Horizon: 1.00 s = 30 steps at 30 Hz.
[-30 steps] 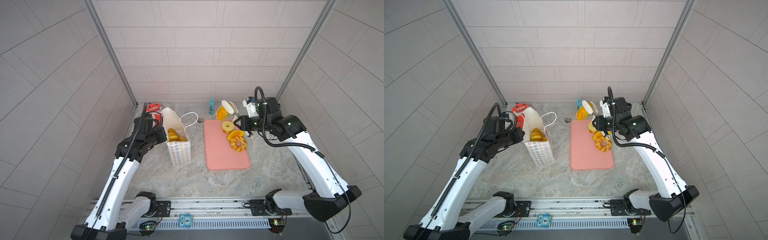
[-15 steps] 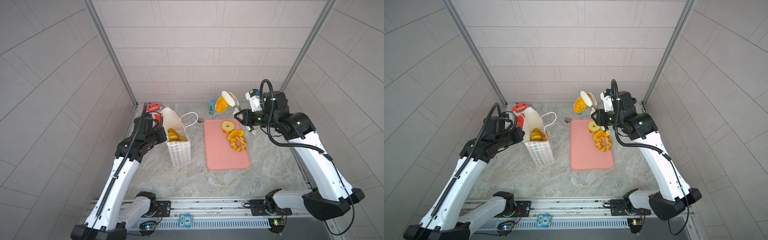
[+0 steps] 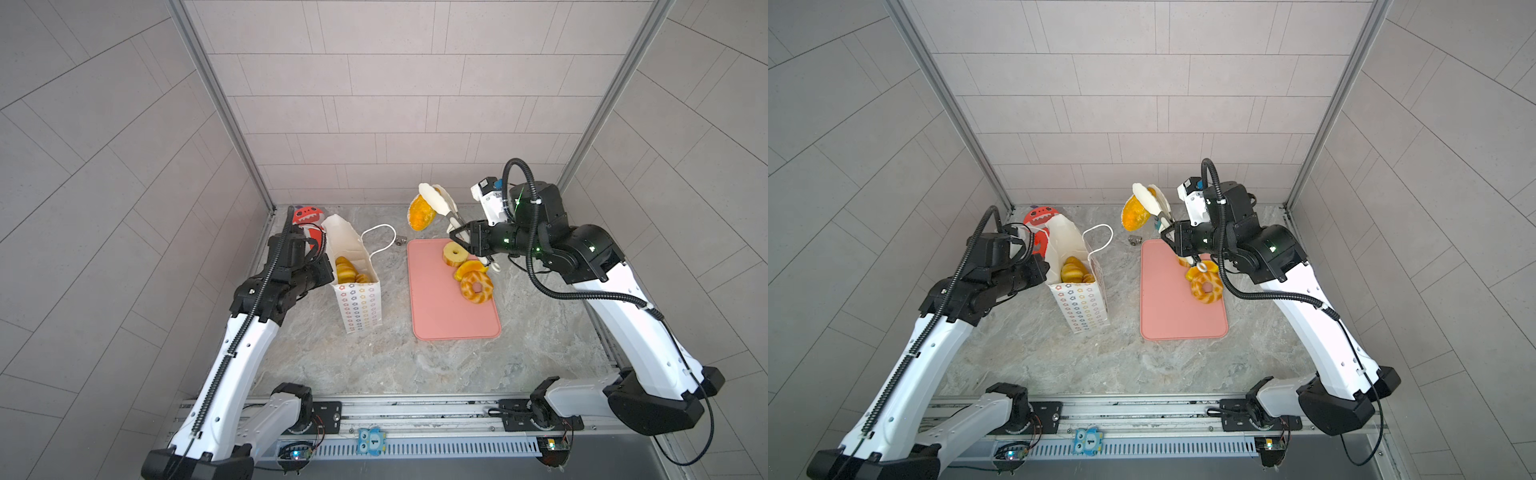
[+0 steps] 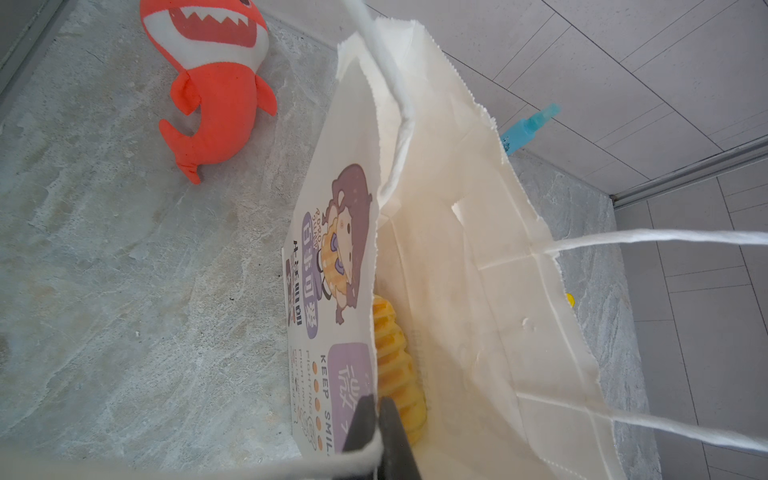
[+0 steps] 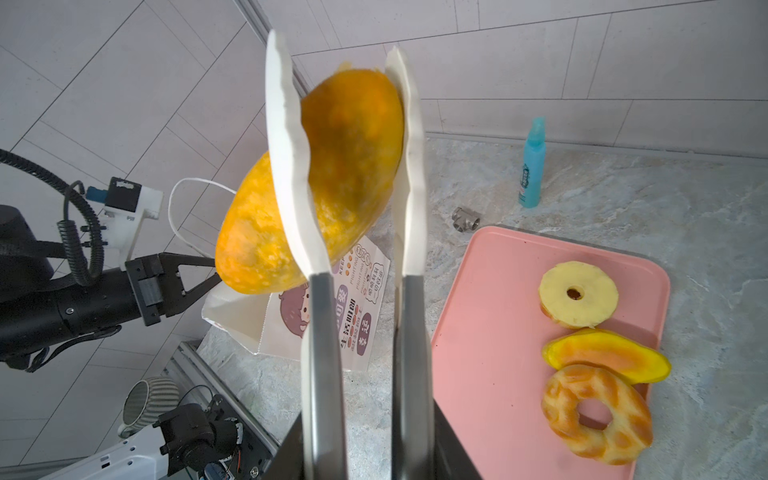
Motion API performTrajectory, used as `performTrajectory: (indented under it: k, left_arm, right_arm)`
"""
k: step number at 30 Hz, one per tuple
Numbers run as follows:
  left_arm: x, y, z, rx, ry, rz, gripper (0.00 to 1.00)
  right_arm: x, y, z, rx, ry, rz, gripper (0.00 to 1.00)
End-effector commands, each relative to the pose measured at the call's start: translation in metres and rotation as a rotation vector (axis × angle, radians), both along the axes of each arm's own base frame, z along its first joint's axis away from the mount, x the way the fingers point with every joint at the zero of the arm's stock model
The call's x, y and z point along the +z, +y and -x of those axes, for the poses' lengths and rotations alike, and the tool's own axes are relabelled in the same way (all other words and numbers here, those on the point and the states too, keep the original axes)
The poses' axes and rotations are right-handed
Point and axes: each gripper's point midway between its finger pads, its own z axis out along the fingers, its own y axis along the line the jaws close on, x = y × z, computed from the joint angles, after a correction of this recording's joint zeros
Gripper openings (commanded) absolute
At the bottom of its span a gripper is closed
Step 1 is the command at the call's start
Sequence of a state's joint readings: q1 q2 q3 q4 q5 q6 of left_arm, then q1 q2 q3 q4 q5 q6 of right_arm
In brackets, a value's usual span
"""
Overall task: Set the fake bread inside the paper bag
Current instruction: 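Carry the oval orange bun with the tongs over the paper bag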
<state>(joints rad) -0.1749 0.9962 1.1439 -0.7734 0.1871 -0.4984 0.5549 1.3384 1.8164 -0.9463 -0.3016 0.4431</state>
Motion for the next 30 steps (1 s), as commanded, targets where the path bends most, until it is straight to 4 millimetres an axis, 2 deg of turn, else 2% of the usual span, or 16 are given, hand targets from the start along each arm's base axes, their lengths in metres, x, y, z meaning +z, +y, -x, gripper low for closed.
performTrajectory:
  k: [1,14,24,30]
  left_arm:
    - [0.001,0.002,0.001,0.004,0.001,-0.001,0.06]
    - [0.001,0.002,0.001,0.006,-0.002,-0.002,0.06]
    - [0.001,0.002,0.002,0.006,-0.003,-0.003,0.06]
    - [0.001,0.002,0.002,0.006,-0.004,-0.003,0.06]
  right_arm:
    - [0.026,0.012,0.002,0.033,-0.090,-0.025,0.36]
    - [0.024,0.059,0.018,0.147,-0.130,0.090,0.36]
    - [0.009,0.092,0.027,0.207,-0.137,0.183,0.35]
    - [-0.002,0.107,0.026,0.227,-0.110,0.207,0.35]
